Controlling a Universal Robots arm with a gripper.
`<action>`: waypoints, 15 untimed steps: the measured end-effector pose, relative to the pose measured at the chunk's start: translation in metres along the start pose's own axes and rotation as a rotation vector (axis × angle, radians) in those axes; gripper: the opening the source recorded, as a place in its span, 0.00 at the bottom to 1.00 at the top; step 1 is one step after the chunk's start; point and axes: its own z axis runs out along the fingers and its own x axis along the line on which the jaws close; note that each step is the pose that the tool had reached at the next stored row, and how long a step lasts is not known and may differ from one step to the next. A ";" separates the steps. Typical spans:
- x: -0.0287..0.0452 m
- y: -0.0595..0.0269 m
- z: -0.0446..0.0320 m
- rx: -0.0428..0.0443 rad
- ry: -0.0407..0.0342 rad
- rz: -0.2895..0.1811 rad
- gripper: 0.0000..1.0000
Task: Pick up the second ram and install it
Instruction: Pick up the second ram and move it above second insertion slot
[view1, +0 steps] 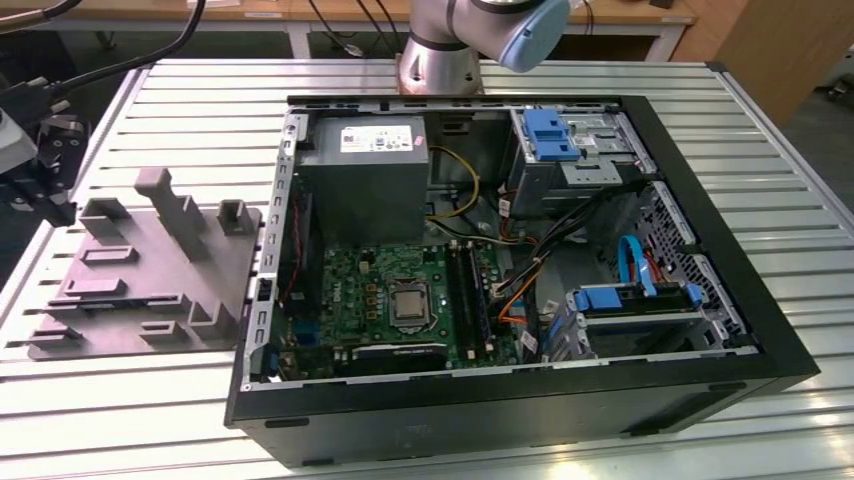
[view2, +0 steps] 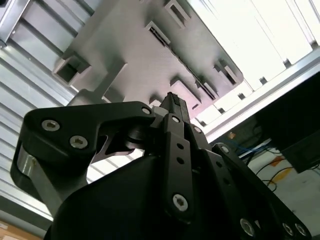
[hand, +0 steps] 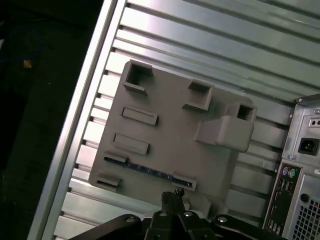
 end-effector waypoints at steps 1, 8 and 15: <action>0.0000 0.0000 0.0001 -0.0004 0.0008 -0.018 0.10; 0.0000 0.0000 0.0006 -0.0035 0.0060 -0.145 0.10; 0.0001 0.0000 0.0012 -0.0066 0.0114 -0.272 0.10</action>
